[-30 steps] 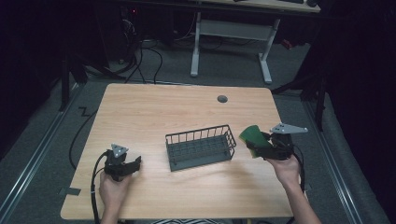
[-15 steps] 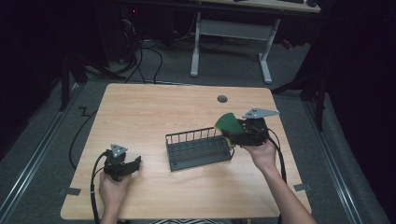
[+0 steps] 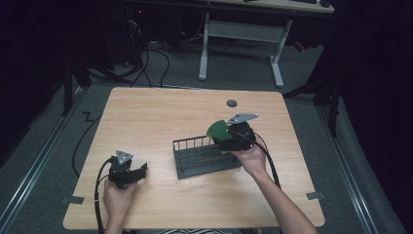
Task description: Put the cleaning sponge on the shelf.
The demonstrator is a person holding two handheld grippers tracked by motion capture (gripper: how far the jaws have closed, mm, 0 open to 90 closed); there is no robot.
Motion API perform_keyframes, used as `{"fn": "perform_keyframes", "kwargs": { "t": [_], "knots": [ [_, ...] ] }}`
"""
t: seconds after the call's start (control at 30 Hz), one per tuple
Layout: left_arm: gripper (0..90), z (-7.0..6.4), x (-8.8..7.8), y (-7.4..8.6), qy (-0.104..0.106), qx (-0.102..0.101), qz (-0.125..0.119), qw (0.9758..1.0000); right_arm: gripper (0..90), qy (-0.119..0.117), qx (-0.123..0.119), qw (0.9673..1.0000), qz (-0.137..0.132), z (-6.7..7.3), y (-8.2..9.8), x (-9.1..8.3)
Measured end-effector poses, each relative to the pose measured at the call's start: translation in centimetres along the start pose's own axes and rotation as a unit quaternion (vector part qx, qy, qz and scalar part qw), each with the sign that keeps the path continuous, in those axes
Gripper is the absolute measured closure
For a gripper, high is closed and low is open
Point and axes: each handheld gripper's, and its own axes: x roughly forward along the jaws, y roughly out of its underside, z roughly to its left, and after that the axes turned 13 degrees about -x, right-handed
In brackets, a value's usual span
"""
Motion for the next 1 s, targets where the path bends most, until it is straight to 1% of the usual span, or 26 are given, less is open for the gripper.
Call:
{"fn": "perform_keyframes", "kwargs": {
  "t": [0.13,0.27,0.33,0.4,0.47,0.5,0.6,0.77,0.83,0.93,1.0],
  "knots": [
    [28.7,0.0,0.0,0.0,0.0,0.0,0.0,1.0,29.8,0.004,0.008,1.0,0.003,0.0,0.2,0.4],
    [28.8,0.0,0.0,0.0,0.001,-0.001,0.0,1.0,29.8,0.011,-0.002,0.9999,0.012,0.3,0.1,0.7],
    [28.8,0.0,0.0,0.0,0.001,-0.001,0.0,1.0,29.8,0.016,-0.014,0.9996,0.02,0.5,0.2,0.9],
    [28.7,0.0,0.0,0.0,0.001,-0.001,0.0,1.0,29.7,0.019,-0.02,0.9992,0.028,0.7,0.3,1.1],
    [28.8,0.0,0.0,0.0,0.0,0.0,0.0,1.0,29.7,0.019,-0.02,0.9992,0.029,0.7,0.5,1.3],
    [28.7,0.0,0.0,0.0,0.0,0.0,0.0,1.0,29.6,0.018,-0.016,0.9993,0.028,0.7,0.6,1.3],
    [28.7,0.0,0.0,0.0,0.001,-0.001,0.0,1.0,29.5,0.015,-0.013,0.9994,0.028,0.6,0.6,1.4],
    [28.8,0.0,0.0,0.0,0.001,0.0,0.0,1.0,29.6,0.015,-0.015,0.9993,0.032,0.8,0.8,1.4],
    [28.8,0.0,0.0,0.0,0.001,-0.001,0.0,1.0,29.6,0.016,-0.015,0.9994,0.026,0.8,1.0,1.5],
    [28.8,0.0,0.0,0.0,0.0,0.0,0.0,1.0,29.6,0.013,-0.008,0.9997,0.021,0.7,1.3,1.4],
    [28.8,0.0,0.0,0.0,0.0,0.0,0.0,1.0,29.6,0.015,-0.011,0.9996,0.022,0.8,1.2,1.4]
  ]
}}
